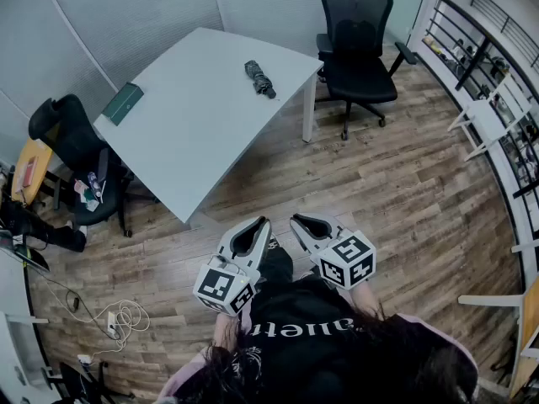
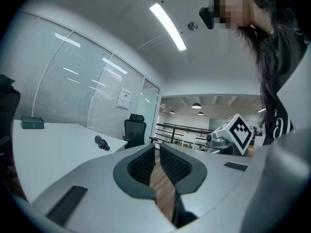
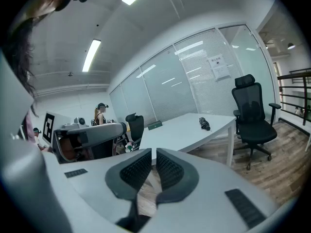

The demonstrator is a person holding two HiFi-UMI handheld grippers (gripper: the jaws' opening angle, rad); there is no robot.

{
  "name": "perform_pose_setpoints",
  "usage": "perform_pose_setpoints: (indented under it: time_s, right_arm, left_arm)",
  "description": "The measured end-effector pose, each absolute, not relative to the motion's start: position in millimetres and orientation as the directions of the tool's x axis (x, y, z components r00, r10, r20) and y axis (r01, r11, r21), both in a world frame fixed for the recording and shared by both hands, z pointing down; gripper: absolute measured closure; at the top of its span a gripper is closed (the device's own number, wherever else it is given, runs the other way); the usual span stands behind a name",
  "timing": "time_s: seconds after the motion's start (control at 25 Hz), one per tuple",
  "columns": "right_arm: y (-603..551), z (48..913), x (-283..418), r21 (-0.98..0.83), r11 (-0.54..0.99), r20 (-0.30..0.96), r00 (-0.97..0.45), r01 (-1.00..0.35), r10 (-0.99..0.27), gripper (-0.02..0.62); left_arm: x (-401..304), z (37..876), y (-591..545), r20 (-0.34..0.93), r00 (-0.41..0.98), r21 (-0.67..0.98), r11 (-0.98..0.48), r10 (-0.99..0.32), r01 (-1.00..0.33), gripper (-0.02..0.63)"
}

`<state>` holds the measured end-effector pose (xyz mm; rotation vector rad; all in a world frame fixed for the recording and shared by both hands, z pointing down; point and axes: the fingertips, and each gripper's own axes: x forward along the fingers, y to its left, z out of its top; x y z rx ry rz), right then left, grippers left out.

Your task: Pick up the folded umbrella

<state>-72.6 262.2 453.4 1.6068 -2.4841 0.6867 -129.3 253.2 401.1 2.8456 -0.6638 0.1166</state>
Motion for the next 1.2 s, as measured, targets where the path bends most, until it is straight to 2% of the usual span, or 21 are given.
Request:
perform_pose_setpoints:
  time_s: [0.76,1.2]
  right_arm:
    - [256,453,-63,-0.358,0.324,0.295,-0.435,-0.876,-0.85,0.552]
    - [218,452,-44,-0.357,0.3,0.27,-0.405,-0.885,-0.873,0.552]
  left_arm:
    - [-122,408,246,0.128,0.891,0.205,-0.867,-0.436,-0.454,0.56]
    - [-105,411,205,0.129,0.903,0.225,-0.875,-0.41,-0.429,0.56]
